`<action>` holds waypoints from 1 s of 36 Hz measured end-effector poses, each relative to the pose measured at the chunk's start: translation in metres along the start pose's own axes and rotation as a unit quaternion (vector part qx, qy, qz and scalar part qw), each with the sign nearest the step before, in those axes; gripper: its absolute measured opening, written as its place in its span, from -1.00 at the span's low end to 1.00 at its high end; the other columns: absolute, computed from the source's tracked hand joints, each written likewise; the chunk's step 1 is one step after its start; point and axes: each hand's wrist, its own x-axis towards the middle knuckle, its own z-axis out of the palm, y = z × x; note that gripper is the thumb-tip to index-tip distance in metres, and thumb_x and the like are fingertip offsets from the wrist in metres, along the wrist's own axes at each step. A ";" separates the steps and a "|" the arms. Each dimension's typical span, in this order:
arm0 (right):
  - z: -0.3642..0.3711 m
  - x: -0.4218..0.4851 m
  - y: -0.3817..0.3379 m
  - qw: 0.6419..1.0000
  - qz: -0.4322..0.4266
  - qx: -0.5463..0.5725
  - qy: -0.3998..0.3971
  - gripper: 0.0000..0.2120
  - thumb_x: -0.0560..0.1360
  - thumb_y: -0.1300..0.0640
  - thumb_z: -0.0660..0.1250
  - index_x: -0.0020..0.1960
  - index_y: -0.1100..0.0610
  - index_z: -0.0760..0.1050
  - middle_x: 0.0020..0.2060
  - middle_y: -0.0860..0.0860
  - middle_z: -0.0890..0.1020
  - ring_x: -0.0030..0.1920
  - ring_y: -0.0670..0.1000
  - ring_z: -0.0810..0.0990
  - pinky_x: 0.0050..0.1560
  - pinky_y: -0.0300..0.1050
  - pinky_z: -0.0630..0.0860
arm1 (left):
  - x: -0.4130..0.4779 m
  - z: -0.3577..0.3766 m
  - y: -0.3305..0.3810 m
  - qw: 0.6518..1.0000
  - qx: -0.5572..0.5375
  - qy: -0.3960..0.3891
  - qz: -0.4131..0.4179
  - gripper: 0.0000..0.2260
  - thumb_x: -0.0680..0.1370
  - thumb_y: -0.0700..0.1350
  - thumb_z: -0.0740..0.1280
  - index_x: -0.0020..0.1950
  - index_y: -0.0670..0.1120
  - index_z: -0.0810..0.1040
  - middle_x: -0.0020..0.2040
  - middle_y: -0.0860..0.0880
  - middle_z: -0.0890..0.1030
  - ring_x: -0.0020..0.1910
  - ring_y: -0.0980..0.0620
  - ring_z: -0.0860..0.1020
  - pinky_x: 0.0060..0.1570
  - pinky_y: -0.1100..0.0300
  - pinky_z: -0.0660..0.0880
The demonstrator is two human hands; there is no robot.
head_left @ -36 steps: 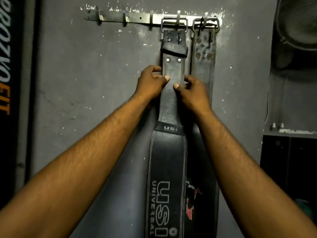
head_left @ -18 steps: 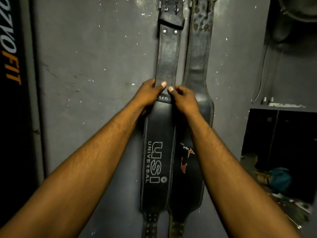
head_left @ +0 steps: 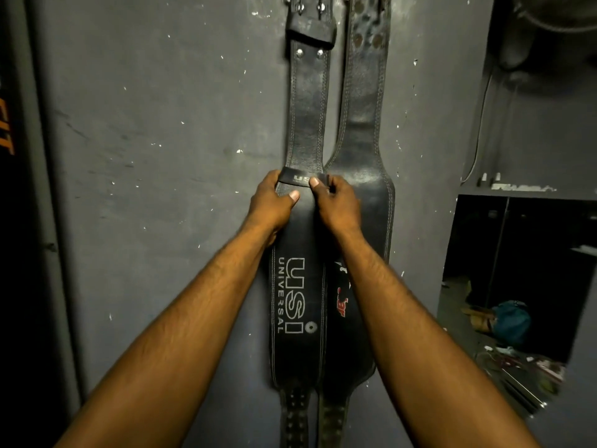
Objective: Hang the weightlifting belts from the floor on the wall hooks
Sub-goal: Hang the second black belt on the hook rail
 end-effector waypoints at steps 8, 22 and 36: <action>0.006 -0.009 0.022 0.998 0.028 -0.050 -0.035 -0.70 0.40 -0.17 0.40 0.08 -0.11 0.47 0.00 -0.02 0.68 0.12 0.12 0.61 0.21 0.15 0.55 | -0.009 -0.009 -0.009 0.999 0.023 0.018 0.030 -0.64 0.58 -0.18 0.34 0.35 0.06 0.47 0.11 0.07 0.63 0.09 0.07 0.61 0.12 0.16 0.56; 0.006 -0.053 0.045 0.996 0.029 -0.085 0.001 -0.66 0.47 -0.12 0.44 0.16 -0.06 0.46 -0.16 -0.16 0.64 -0.09 -0.06 0.56 0.00 -0.10 0.47 | -0.056 -0.013 -0.046 0.994 0.102 0.016 -0.020 -0.74 0.58 -0.11 0.37 0.24 -0.06 0.46 0.09 0.01 0.63 0.02 0.00 0.61 -0.02 0.20 0.49; 0.008 -0.151 0.073 0.980 0.188 -0.058 -0.008 -0.65 0.47 0.04 0.49 0.21 0.11 0.55 0.07 0.03 0.67 0.09 0.04 0.64 0.11 -0.14 0.52 | -0.147 -0.034 -0.085 0.972 0.163 -0.051 -0.163 -0.65 0.60 -0.06 0.35 0.33 -0.15 0.43 0.23 -0.15 0.61 0.10 -0.09 0.61 -0.08 0.22 0.52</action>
